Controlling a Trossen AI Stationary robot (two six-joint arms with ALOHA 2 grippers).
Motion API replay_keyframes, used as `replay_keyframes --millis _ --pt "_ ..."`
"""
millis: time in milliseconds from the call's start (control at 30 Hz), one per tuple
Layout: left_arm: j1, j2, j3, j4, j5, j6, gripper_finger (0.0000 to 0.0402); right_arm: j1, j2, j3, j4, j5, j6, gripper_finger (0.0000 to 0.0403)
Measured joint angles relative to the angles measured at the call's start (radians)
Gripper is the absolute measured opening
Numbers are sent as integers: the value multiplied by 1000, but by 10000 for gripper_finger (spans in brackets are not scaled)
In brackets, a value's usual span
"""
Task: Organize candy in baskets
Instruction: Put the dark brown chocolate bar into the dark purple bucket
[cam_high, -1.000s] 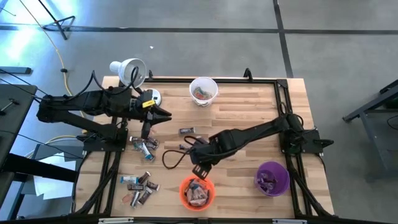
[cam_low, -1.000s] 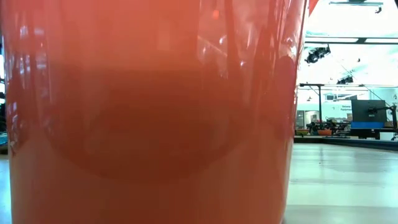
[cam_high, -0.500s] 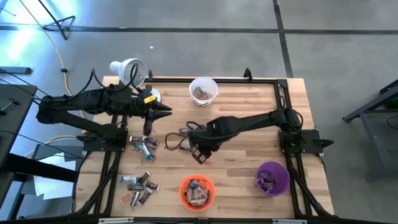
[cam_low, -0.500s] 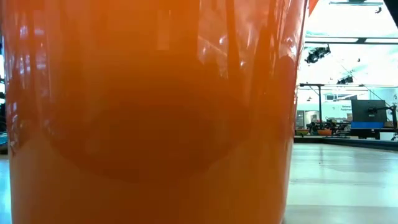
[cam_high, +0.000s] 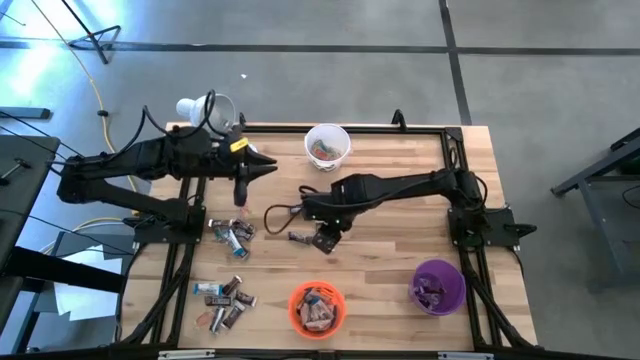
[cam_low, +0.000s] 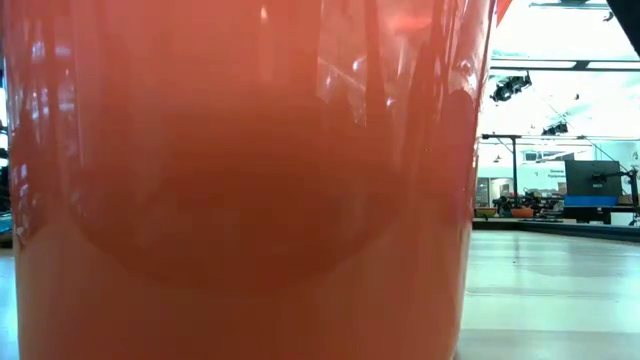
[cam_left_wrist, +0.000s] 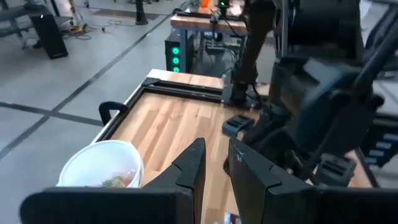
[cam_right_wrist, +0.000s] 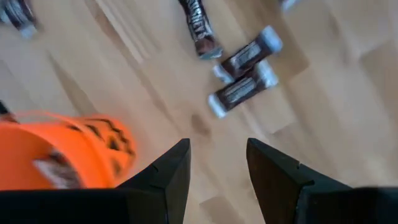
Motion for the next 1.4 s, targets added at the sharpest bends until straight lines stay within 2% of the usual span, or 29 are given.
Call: replay_keyframes --millis 167,467,533,733,833,900,1033,1167,1300,1400 --pt "2 0 0 5 0 -43 55 -38 0 0 13 10 -154 151" --pt "2 0 0 2 1 -42 55 -48 0 0 20 -12 -289 151" --pt "2 0 0 0 2 -42 55 -48 0 0 26 45 -307 151" --pt "2 0 0 -11 2 -41 55 -34 1 0 30 328 -384 151" --pt "1 0 0 -15 2 -41 55 -26 1 0 30 404 -351 151" --pt "1 0 0 -25 5 -41 55 -26 1 0 31 392 -302 151" --pt "1 0 0 -51 10 -42 55 -44 1 0 31 269 -241 151" --pt "1 0 0 -62 10 -48 55 -51 1 0 30 216 -168 151" --pt "1 0 0 -61 10 -49 55 -61 1 -1 41 109 -153 151" --pt "1 0 0 -62 10 -50 55 -64 7 -1 57 103 -59 151"
